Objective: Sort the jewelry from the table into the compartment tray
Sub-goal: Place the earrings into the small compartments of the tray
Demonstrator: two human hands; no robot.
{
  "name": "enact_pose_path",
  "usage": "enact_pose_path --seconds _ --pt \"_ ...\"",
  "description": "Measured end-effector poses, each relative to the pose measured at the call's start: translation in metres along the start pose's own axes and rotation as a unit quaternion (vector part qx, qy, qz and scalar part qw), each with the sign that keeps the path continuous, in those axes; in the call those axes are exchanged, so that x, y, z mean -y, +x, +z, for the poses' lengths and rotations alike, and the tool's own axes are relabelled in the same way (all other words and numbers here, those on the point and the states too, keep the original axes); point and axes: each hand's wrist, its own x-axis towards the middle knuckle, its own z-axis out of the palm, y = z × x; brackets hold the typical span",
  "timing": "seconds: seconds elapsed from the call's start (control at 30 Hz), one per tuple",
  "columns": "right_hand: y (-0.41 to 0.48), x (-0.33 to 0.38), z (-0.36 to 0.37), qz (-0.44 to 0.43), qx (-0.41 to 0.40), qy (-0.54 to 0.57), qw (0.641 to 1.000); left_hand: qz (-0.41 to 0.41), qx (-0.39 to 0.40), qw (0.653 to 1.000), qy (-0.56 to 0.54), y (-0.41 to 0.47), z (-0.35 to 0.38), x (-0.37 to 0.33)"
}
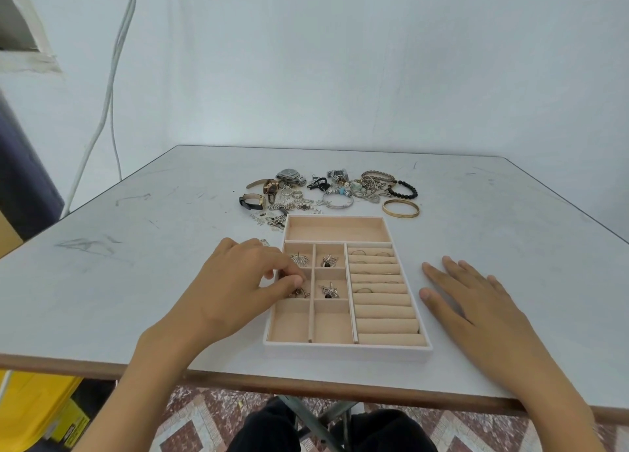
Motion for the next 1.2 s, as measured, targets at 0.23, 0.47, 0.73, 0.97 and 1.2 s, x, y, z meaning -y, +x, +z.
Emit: enact_pose_path --seconds 0.23,0.47,0.73,0.97,1.2 --pt "0.006 0.003 -0.021 0.011 0.029 0.010 0.999 -0.037 -0.021 0.989 -0.144 0.008 -0.009 0.002" --pt "0.068 0.032 -0.067 0.019 -0.018 0.111 0.994 -0.099 -0.104 0.961 -0.236 0.053 -0.016 0.011" --pt "0.165 0.101 -0.052 -0.043 -0.030 0.032 0.998 -0.169 -0.039 0.982 -0.074 0.134 0.006 0.033" --pt "0.211 0.105 -0.008 -0.051 -0.032 -0.115 0.992 -0.146 0.032 0.978 0.143 0.177 0.044 0.040" --pt "0.224 0.099 -0.003 -0.040 -0.024 -0.096 0.994 -0.104 0.010 0.978 0.183 0.193 0.053 0.040"
